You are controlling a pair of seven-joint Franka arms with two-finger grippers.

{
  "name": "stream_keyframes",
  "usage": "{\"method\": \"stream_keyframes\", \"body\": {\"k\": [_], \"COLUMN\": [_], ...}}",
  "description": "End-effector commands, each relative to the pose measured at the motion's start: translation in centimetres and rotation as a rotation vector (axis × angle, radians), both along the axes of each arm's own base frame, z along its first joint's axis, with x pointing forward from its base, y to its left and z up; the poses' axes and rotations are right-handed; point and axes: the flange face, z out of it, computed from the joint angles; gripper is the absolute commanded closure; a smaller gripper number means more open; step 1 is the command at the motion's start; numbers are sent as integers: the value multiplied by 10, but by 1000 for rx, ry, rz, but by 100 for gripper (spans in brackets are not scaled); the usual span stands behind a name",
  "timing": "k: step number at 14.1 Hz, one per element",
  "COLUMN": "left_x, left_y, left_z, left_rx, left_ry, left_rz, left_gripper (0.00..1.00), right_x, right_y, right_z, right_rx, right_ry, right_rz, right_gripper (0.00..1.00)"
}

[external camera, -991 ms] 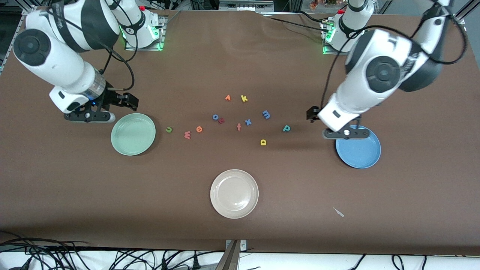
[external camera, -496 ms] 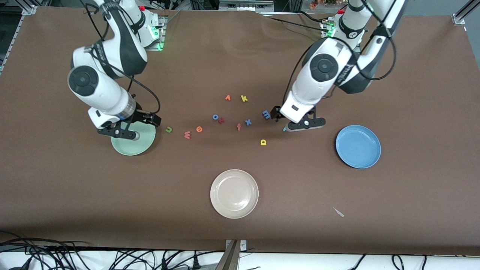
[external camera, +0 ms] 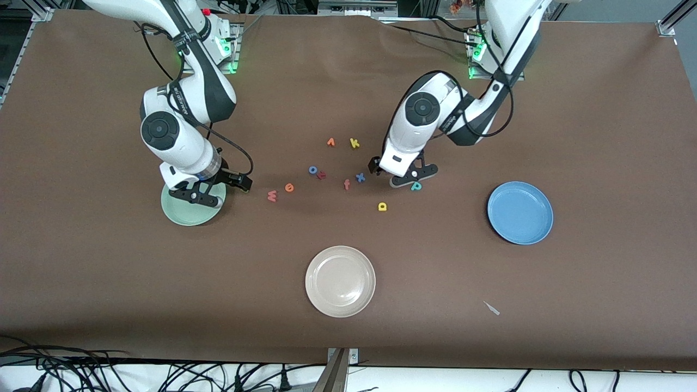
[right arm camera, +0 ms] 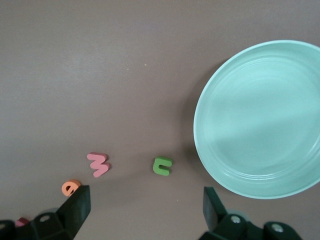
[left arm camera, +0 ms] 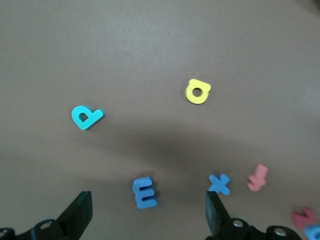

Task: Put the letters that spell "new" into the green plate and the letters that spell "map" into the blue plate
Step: 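Lower the right gripper onto green n while the left gripper reaches blue E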

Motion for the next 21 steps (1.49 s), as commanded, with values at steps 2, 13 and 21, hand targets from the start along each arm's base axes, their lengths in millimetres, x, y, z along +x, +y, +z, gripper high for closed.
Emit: {"method": "stream_keyframes", "body": {"k": [2,13,21], "left_x": [-12,-40,-38], "left_y": [-19,-26,-21], "left_z": [-33,-73,-74], "left_rx": [54,76,81], "left_ry": [-34,14,18], "left_rz": [37,17,25], "left_gripper": [0,17,55], "right_x": [-30,-43,-41], "right_y": [-1,14,16], "right_z": [-47,-80,-95], "right_rx": [7,-65,-44], "right_ry": [-50,-74,-92], "right_rz": [-13,41,-13], "right_gripper": [0,5,8]}}
